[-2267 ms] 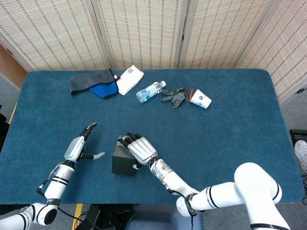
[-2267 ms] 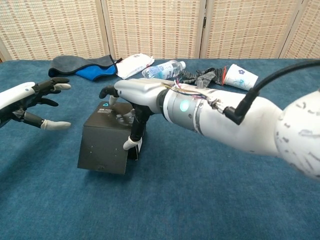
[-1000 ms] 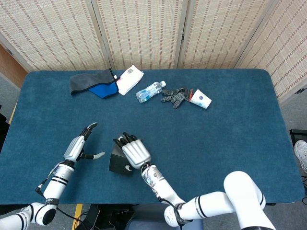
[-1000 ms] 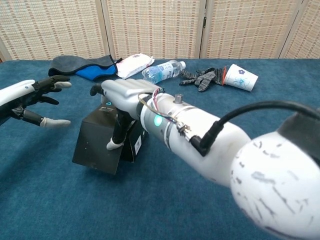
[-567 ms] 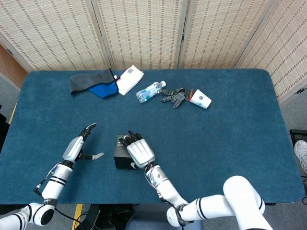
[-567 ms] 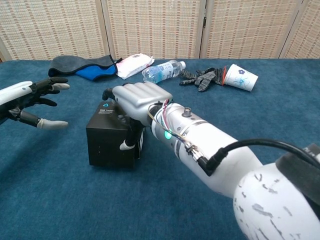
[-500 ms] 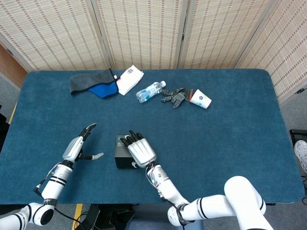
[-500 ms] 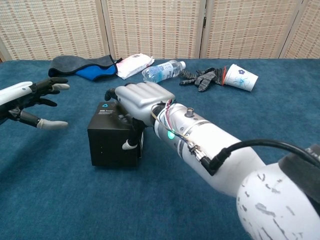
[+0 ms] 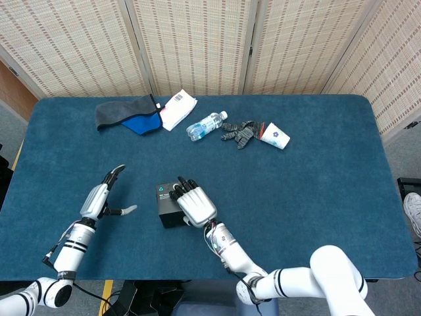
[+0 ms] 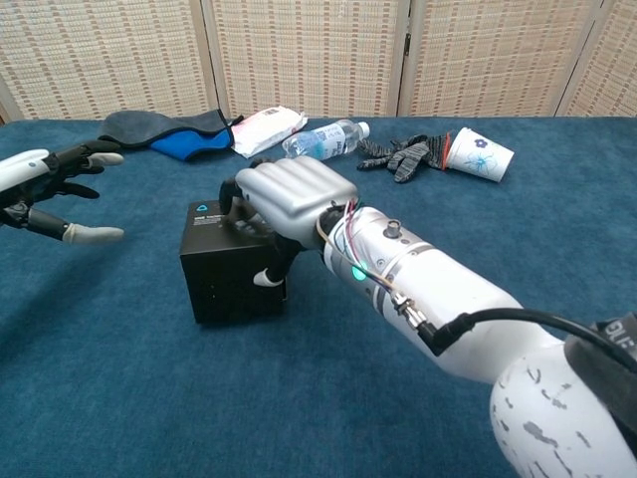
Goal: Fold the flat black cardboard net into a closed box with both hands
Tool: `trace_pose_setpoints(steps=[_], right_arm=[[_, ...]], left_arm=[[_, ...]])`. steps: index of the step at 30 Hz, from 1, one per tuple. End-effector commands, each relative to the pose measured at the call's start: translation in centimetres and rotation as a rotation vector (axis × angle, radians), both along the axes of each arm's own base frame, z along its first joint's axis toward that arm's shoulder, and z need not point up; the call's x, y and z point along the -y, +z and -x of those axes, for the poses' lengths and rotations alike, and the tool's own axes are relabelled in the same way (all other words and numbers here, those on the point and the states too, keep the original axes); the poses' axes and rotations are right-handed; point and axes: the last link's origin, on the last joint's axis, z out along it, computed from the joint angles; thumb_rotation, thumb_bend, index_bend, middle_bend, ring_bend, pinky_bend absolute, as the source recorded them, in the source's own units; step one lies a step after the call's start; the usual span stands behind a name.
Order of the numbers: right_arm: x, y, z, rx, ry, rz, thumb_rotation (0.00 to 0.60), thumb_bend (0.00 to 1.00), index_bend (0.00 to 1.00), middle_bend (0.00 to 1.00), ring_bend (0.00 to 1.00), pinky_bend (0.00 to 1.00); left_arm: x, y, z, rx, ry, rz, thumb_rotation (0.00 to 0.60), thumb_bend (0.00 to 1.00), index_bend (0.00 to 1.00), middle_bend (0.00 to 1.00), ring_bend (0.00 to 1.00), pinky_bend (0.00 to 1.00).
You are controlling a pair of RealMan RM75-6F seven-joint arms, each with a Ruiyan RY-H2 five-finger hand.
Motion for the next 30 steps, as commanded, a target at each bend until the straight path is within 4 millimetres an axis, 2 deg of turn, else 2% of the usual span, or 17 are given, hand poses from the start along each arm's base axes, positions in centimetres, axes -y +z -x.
trace_pose_setpoints(steps=[1,11,19,30], right_arm=[[0.1,-0.5,0.1,0.006,0.008,0.003,0.600,0.16,0.30,0.24,0.13,0.21],[1.3,-1.4,0.1,0.002,0.030,0.040,0.600,0.17,0.36,0.28,0.17,0.24],[1.7,-1.7,0.1,0.013,0.051,0.061,0.600,0.25,0.45,0.35,0.22,0.27],[1.9,-1.5,0.0,0.026,0.058,0.070,0.600,0.25,0.47,0.36,0.22,0.28]], left_arm=[[0.0,0.1,0.1,0.003,0.006,-0.002,0.600,0.13,0.00,0.00,0.00,0.15],[-0.2,0.8,0.7,-0.004,0.011,-0.020,0.600,0.13,0.00,0.00,0.00,0.15],[-0.2,1.1,1.3,-0.010,0.025,-0.019,0.600,0.13,0.00,0.00,0.00,0.15],[-0.3,1.5,1.5,-0.026,0.019,-0.025,0.600,0.13,0.00,0.00,0.00,0.15]])
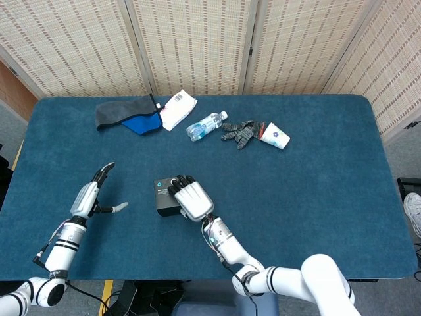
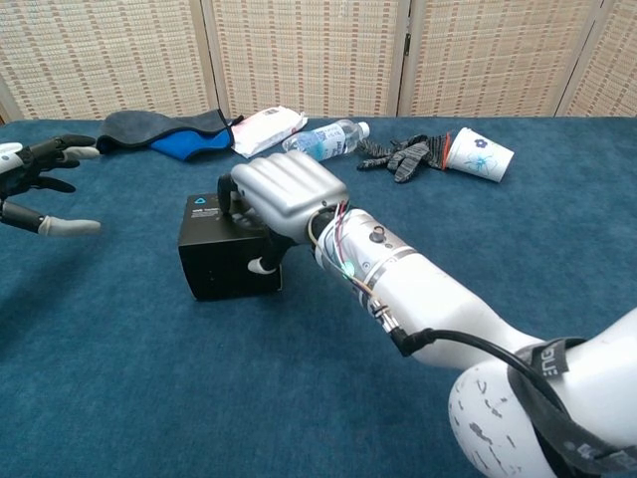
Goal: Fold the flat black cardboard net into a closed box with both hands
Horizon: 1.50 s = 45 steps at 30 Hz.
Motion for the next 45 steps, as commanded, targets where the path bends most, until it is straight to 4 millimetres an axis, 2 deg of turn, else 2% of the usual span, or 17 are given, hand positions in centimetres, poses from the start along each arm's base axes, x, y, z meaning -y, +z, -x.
trace_pose_setpoints(steps=[1,10,13,14,18,22,28,34,37,45], right_arm=[[0.0,0.1,0.0,0.002,0.001,-0.001,0.600,0.25,0.47,0.36,0.22,0.28],[-0.1,0.4,-0.2,0.021,0.001,-0.004,0.600,0.25,0.47,0.36,0.22,0.28],[-0.2,1.0,-0.3,0.049,-0.010,-0.026,0.600,0.24,0.47,0.33,0.22,0.28],[-0.2,1.3,-0.2,0.055,-0.013,-0.032,0.600,0.23,0.45,0.30,0.22,0.28],[-0.4,3.2,-0.1,0.100,-0.035,-0.049,0.600,0.21,0.22,0.14,0.16,0.28],[-0.6,6.3,0.5,0.153,-0.056,-0.052,0.600,0.21,0.16,0.13,0.13,0.28],[-0.8,11.7,3.7,0.214,-0.153,-0.034,0.600,0.21,0.16,0.14,0.13,0.28],[-1.7,16.9,8.4,0.182,-0.241,0.021,0.600,0.27,0.23,0.24,0.16,0.29],[-2.5,19.4,11.4,0.145,-0.295,0.039,0.600,0.30,0.26,0.26,0.18,0.29],[-4.9,24.1,17.7,0.046,-0.370,0.075,0.600,0.31,0.27,0.27,0.18,0.29]], left_arm=[[0.0,0.0,-0.1,-0.002,-0.003,-0.001,0.600,0.13,0.00,0.00,0.00,0.15],[0.0,0.1,-0.1,-0.016,-0.007,-0.002,0.600,0.13,0.00,0.00,0.00,0.15],[0.0,0.1,-0.1,-0.019,-0.006,0.000,0.600,0.13,0.00,0.00,0.00,0.15],[0.0,0.1,-0.1,-0.020,-0.006,0.001,0.600,0.13,0.00,0.00,0.00,0.15],[-0.1,0.3,-0.1,-0.025,-0.009,-0.002,0.600,0.13,0.00,0.00,0.00,0.15],[-0.2,0.8,-0.2,-0.036,-0.017,-0.012,0.600,0.13,0.00,0.00,0.00,0.15],[-0.1,2.3,-0.3,-0.097,-0.031,-0.039,0.600,0.13,0.00,0.00,0.00,0.15],[0.7,4.4,0.0,-0.216,-0.016,-0.078,0.600,0.13,0.00,0.00,0.00,0.15],[1.6,5.6,0.3,-0.268,0.006,-0.106,0.600,0.13,0.00,0.00,0.00,0.15],[4.6,8.1,1.4,-0.390,0.053,-0.210,0.600,0.13,0.00,0.00,0.00,0.15]])
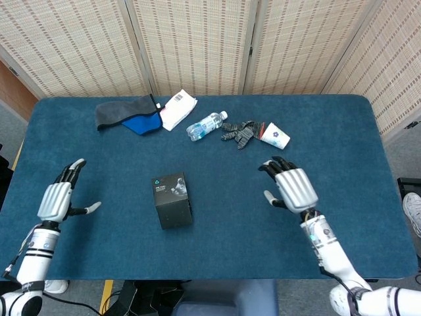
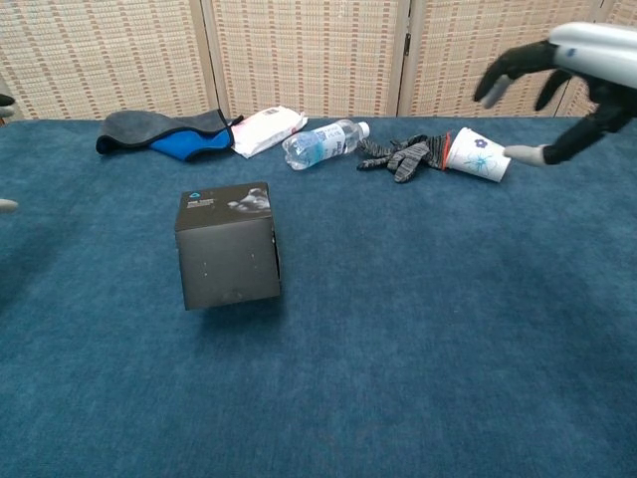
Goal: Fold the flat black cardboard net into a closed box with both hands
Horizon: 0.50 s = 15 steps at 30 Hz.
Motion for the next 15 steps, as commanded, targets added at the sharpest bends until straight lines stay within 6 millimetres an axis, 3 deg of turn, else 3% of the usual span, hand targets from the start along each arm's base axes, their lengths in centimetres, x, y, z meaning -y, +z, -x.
trace_pose_setpoints(steps=[1,7,15], right_arm=[[-2.0,2.1,3.2,-0.018,-0.043,0.011,0.600,0.31,0.27,0.26,0.18,0.29],[-4.7,3.9,6.8,-0.043,-0.042,0.082,0.600,0.31,0.27,0.26,0.18,0.29],[-7.8,4.4,9.4,-0.025,-0.097,0.137,0.600,0.31,0.27,0.26,0.18,0.29]], left_arm=[[2.0,1.3,0.7,-0.050,0.025,-0.057,0.600,0.13,0.00,0.00,0.00,0.15],[5.6,1.5,1.2,-0.108,0.020,-0.108,0.600,0.13,0.00,0.00,0.00,0.15],[8.9,1.6,1.0,-0.153,0.028,-0.140,0.600,0.13,0.00,0.00,0.00,0.15]])
